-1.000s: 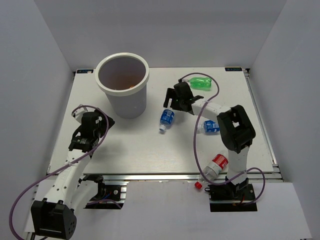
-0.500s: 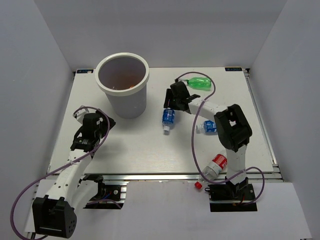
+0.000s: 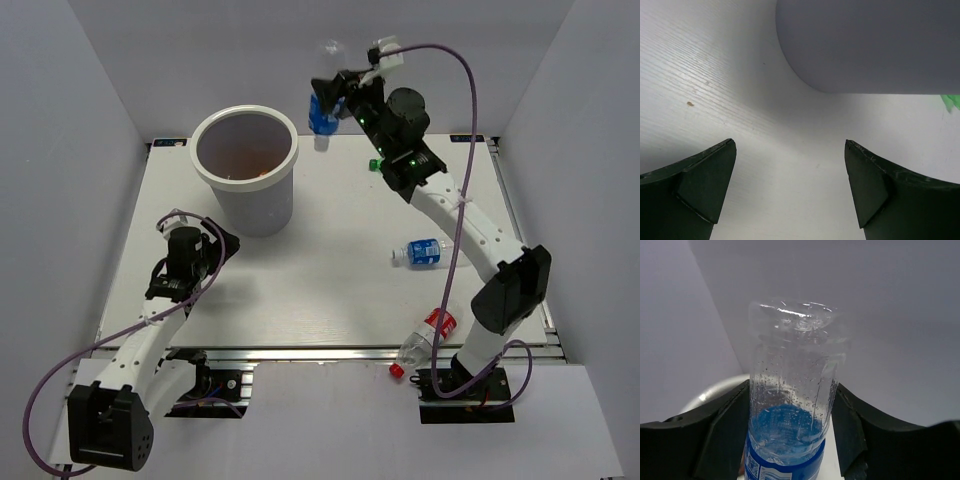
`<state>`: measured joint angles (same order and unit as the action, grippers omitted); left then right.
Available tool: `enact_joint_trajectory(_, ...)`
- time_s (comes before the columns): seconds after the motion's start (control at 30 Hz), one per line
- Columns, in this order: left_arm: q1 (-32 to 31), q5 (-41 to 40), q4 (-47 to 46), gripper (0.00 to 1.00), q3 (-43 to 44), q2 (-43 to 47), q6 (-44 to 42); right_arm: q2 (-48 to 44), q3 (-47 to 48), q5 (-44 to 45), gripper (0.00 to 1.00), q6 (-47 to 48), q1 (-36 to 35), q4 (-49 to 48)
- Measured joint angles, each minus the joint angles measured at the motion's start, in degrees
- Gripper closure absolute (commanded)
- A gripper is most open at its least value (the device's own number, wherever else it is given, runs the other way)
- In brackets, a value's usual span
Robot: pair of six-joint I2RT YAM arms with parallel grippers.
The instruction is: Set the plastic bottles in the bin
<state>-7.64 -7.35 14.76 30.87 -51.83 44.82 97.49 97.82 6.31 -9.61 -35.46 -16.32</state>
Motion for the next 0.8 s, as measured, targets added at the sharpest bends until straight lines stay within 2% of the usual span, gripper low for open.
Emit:
enact_joint_trajectory(0.1, 0.0, 2.08, -1.29, 0.02, -0.46, -0.81, -0.24, 4.48, 9.53, -2.56, 0.59, 2.27, -1.62, -3.41)
enact_joint_trajectory(0.2, 0.0, 3.69, -2.23, 0.02, -0.55, -1.92, -0.44, 13.14, 21.88, -5.29, 0.53, 3.93, -3.58, -4.17)
enact_joint_trajectory(0.3, 0.0, 5.03, -3.15, 0.02, -0.66, -2.78, -0.55, 21.05, 29.59, -5.81, 0.5, 5.88, -6.27, -3.65)
enact_joint_trajectory(0.33, 0.0, 5.29, -3.28, 0.02, -0.66, -3.02, -0.66, 22.99, 30.34, -5.9, 0.48, 6.43, -7.21, -3.43)
enact_joint_trajectory(0.43, 0.0, 6.25, -3.37, 0.02, -0.81, -3.28, -0.85, 26.73, 30.12, -6.47, 0.27, 7.21, -9.35, -1.49)
enact_joint_trajectory(0.47, 0.0, 6.67, -3.5, 0.02, -0.87, -3.28, -0.85, 27.41, 29.81, -6.67, 0.12, 7.26, -9.92, -0.37)
enact_joint_trajectory(0.67, 0.0, 8.41, -4.09, 0.02, -0.98, -3.43, -0.85, 26.58, 29.83, -10.58, 0.11, 8.92, -10.62, 8.92)
enact_joint_trajectory(0.8, 0.0, 9.42, -4.59, 0.02, -1.03, -3.89, -0.85, 18.34, 23.15, -11.15, 0.11, 10.69, -9.97, 16.17)
